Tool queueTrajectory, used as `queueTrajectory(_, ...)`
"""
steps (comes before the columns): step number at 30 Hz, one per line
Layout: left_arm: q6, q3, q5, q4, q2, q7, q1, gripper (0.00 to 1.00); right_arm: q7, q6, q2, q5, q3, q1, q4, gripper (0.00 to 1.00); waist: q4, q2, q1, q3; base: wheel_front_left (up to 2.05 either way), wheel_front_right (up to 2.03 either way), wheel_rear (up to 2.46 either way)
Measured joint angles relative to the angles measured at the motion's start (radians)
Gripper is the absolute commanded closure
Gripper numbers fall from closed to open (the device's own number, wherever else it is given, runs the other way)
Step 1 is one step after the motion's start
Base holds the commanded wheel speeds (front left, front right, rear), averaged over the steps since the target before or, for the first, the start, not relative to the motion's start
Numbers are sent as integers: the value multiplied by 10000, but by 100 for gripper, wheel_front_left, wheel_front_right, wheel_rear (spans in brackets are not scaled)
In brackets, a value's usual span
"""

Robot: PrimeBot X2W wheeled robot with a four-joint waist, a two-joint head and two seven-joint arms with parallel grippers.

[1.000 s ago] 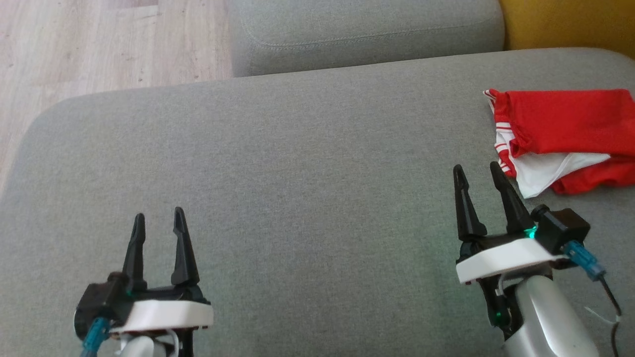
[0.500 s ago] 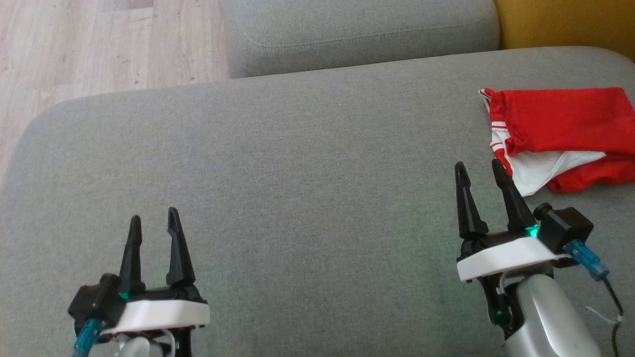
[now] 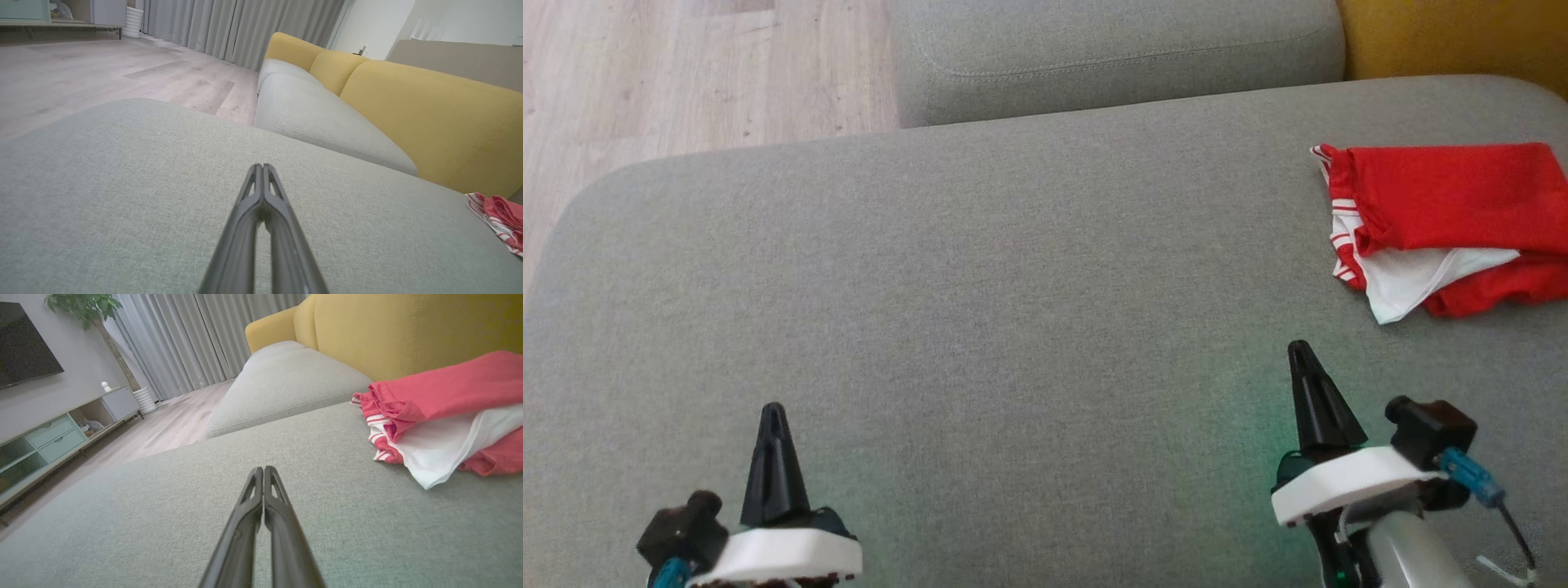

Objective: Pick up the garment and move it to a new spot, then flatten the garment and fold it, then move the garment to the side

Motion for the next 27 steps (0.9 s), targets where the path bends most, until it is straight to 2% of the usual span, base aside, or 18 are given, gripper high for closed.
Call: queueTrajectory(27,-230,240,-2512,-12,0,790,-141,100,663,0,-12,2895,-414,-101,-268,100,151,0,0,-49,0,0,0)
